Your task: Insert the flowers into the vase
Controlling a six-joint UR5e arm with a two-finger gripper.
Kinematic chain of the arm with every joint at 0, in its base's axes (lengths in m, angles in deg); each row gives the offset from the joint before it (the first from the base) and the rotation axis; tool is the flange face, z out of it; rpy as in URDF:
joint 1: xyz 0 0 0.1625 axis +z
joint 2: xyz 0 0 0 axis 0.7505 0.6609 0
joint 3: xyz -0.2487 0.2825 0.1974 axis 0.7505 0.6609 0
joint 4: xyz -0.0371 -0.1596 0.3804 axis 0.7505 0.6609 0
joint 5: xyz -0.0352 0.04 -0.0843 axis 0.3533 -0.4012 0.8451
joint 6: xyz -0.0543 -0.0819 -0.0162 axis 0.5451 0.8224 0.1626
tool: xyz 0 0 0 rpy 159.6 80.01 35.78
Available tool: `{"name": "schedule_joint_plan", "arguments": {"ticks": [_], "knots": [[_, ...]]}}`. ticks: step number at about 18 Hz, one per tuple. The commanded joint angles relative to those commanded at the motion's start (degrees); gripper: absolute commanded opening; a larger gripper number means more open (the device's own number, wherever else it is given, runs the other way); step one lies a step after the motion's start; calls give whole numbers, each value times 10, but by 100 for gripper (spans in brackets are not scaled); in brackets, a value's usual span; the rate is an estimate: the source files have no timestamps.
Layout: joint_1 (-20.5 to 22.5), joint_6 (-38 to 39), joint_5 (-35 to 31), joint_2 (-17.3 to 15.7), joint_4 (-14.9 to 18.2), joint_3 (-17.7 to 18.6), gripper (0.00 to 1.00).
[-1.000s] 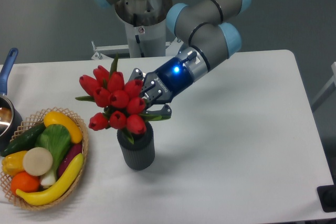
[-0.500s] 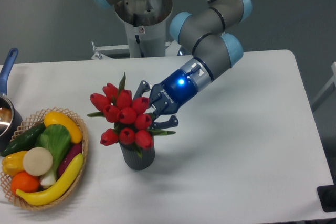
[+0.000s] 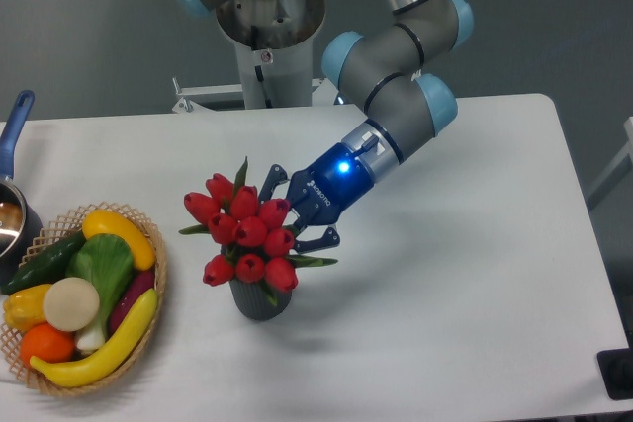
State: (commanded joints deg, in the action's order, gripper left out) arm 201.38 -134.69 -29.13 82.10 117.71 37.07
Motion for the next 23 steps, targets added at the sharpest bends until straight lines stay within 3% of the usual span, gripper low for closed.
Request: {"name": "schedule_joint_plan", "arguments": {"ticks": [5,6,7,8,13,16,19,23], "knots": [[0,-4,0,0,-1,-3,57],[0,-4,0,0,-1,-3,68],[1,-10,-1,-1,-1,-4,90],[1,-24,-1,-1,-1,-4,100],[2,-47,-7,-8,-2,-4,100],[4,-43,-88,-40,-2,-1,100],[8,-42,-118,-60,1,5,100],[24,-42,-186,-119,1,21,100]]}}
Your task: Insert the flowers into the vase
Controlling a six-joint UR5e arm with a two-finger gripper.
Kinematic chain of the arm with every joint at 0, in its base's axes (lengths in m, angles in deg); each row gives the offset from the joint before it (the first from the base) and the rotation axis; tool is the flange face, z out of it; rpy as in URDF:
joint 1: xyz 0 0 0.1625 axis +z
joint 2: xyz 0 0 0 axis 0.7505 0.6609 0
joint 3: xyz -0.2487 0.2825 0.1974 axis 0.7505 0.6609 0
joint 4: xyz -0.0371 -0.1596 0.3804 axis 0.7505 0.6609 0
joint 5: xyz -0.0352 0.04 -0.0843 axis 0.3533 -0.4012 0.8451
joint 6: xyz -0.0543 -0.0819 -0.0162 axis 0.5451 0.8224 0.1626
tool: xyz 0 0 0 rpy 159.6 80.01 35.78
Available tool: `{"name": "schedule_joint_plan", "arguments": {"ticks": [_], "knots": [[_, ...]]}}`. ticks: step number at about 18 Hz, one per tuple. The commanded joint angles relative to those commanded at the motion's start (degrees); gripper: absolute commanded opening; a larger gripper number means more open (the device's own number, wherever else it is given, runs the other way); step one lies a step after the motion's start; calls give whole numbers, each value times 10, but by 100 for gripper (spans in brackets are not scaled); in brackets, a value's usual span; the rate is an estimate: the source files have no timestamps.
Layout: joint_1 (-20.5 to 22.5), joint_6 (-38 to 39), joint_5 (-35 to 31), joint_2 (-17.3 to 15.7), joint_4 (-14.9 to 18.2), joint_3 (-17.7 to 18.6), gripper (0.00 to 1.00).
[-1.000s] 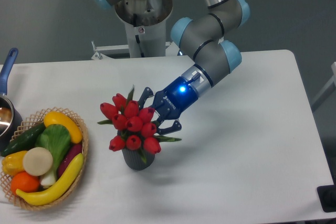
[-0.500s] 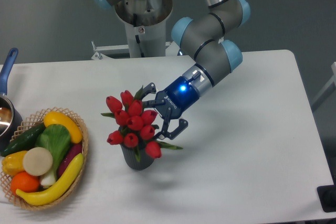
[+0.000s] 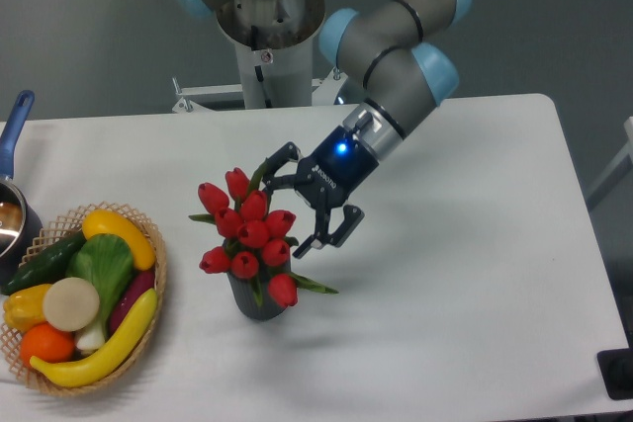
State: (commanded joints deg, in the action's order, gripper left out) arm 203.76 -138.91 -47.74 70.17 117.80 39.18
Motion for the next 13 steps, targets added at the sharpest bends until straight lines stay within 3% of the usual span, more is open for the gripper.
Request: {"name": "schedule_joint_plan", "arguments": {"ticks": [3,6,9,13], "knots": [[31,1,-62,-54,2,-3,100],[43,-4,-173,-95,3,-10,100],[43,2,-271,-116,5,-44,100],[55,-4,-345,-117,16,-82,100]]}}
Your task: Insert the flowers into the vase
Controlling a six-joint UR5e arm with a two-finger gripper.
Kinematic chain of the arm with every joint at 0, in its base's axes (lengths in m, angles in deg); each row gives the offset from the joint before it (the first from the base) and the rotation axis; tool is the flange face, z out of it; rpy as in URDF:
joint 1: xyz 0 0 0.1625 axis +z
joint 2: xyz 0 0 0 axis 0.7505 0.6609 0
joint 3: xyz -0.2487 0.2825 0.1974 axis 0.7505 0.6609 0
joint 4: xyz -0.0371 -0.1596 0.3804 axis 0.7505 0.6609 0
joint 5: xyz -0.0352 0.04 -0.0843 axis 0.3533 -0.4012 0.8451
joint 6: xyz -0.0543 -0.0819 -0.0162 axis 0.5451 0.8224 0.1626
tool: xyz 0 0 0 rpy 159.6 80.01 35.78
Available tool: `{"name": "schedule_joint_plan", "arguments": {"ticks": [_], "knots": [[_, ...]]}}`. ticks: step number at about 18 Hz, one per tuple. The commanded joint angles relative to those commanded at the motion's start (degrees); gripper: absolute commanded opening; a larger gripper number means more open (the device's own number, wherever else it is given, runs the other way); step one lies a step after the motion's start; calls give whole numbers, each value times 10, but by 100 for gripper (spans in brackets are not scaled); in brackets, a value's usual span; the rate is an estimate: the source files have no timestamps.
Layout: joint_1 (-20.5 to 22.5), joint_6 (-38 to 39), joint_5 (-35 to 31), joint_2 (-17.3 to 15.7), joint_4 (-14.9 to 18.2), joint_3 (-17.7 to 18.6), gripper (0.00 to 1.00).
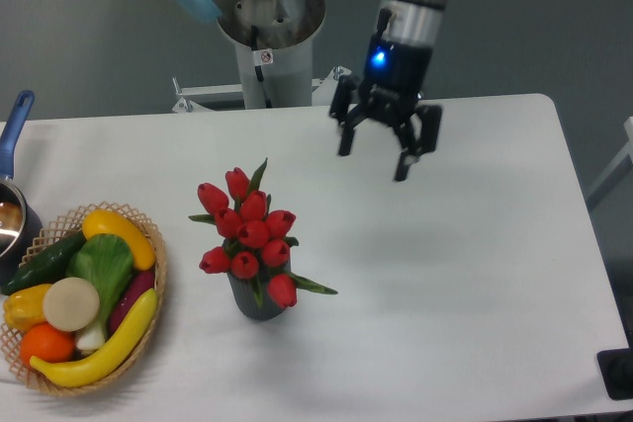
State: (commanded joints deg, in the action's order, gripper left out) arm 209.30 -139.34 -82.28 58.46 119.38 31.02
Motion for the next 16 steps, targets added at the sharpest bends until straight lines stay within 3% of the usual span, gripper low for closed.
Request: {"name": "schedule_joint_plan", "arguments": {"ticks": [2,6,9,11,16], "knots": [[0,-9,-29,-2,30,-15,100],[3,-126,-87,-12,97,-30,100],[23,-184,-124,-31,165,-34,100],[60,-260,-124,-40,206,-34,100],[76,-293,-122,-44,219,-31,100]]}}
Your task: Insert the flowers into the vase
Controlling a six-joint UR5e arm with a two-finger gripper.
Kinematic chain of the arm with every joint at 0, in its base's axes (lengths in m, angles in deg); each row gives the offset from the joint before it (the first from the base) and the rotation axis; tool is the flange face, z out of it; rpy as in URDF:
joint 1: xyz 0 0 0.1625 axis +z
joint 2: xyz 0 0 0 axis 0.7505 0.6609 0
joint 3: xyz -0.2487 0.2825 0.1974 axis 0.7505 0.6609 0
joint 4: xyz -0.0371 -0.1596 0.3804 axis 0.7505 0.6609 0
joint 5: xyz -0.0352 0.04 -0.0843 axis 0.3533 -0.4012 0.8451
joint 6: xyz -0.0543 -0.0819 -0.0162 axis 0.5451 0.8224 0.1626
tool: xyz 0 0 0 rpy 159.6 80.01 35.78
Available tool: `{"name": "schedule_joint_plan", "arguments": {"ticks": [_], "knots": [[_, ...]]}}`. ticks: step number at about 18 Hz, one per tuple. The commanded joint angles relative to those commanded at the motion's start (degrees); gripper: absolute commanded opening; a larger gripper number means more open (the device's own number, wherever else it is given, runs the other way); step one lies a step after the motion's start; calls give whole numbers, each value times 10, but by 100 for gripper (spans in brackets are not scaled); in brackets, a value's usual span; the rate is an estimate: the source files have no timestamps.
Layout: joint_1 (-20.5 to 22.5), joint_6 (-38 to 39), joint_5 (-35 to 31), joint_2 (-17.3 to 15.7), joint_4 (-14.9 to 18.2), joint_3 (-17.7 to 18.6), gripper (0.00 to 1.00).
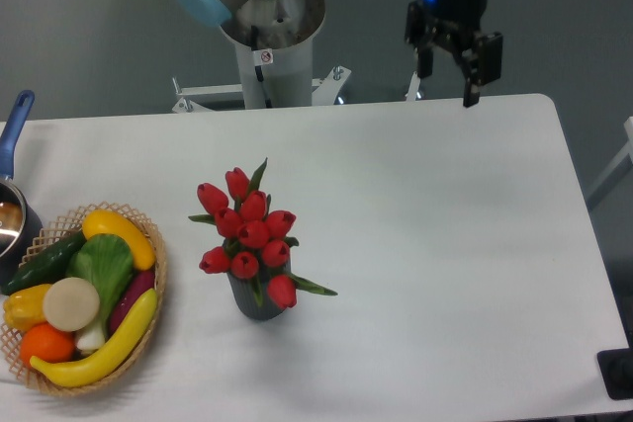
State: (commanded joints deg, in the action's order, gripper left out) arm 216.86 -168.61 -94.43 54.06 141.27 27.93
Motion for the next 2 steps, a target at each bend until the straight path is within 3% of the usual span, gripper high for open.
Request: {"name": "schedule_joint_plan", "arguments": {"ticks": [2], "knots": [[-2,4,1,0,0,2,100]]}}
